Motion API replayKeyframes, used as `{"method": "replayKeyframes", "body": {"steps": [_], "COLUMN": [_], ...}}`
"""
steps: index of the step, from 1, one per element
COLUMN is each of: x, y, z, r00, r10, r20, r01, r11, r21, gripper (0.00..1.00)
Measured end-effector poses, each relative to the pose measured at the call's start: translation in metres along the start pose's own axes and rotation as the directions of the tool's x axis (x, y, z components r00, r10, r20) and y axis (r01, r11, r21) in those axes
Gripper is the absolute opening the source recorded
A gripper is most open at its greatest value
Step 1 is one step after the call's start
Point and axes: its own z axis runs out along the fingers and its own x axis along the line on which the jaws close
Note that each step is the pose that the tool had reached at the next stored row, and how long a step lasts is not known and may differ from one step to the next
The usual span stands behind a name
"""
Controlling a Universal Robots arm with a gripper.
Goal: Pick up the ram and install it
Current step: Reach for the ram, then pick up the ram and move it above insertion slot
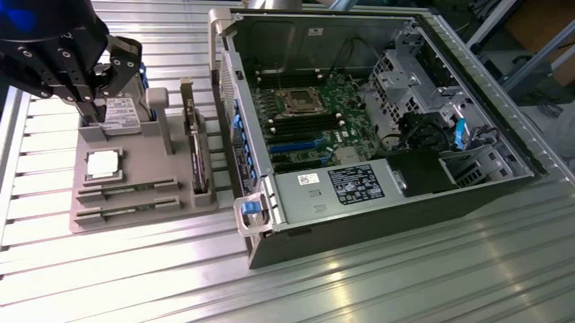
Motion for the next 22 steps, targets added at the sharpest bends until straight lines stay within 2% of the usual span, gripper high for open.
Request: {"method": "replayKeyframes", "body": {"steps": [6, 9, 10, 11, 13, 14, 15, 16, 17, 19, 20, 22], "x": [0.0000, 0.0000, 0.0000, 0.0000, 0.0000, 0.0000, 0.0000, 0.0000, 0.0000, 0.0000, 0.0000, 0.0000], "y": [0.0000, 0.0000, 0.0000, 0.0000, 0.0000, 0.0000, 0.0000, 0.0000, 0.0000, 0.0000, 0.0000, 0.0000], "z": [0.0000, 0.0000, 0.0000, 0.0000, 0.0000, 0.0000, 0.0001, 0.0000, 0.0001, 0.0001, 0.0000, 0.0000], "r00": [1.0000, 0.9959, 0.9930, 0.9856, 0.9645, 0.9479, 0.9370, 0.9129, 0.8950, 0.8637, 0.8419, 0.8033], "r10": [-0.008, -0.090, -0.118, -0.169, -0.264, -0.318, -0.349, -0.408, -0.446, -0.504, -0.540, -0.596], "r20": [-0.0002, -0.0023, -0.0029, -0.0042, -0.0062, -0.0073, -0.0077, -0.0087, -0.0093, -0.0100, -0.0105, -0.0110], "r01": [0.008, 0.090, 0.118, 0.169, 0.264, 0.318, 0.349, 0.408, 0.446, 0.504, 0.539, 0.595], "r11": [1.0000, 0.9959, 0.9930, 0.9856, 0.9645, 0.9479, 0.9370, 0.9129, 0.8950, 0.8637, 0.8419, 0.8033], "r21": [-0.0003, -0.0025, -0.0033, -0.0048, -0.0078, -0.0096, -0.0108, -0.0129, -0.0144, -0.0167, -0.0182, -0.0207], "gripper": [0.11, 0.11, 0.11, 0.11, 0.11, 0.11, 0.11, 0.11, 0.11, 0.11, 0.11, 0.11]}}
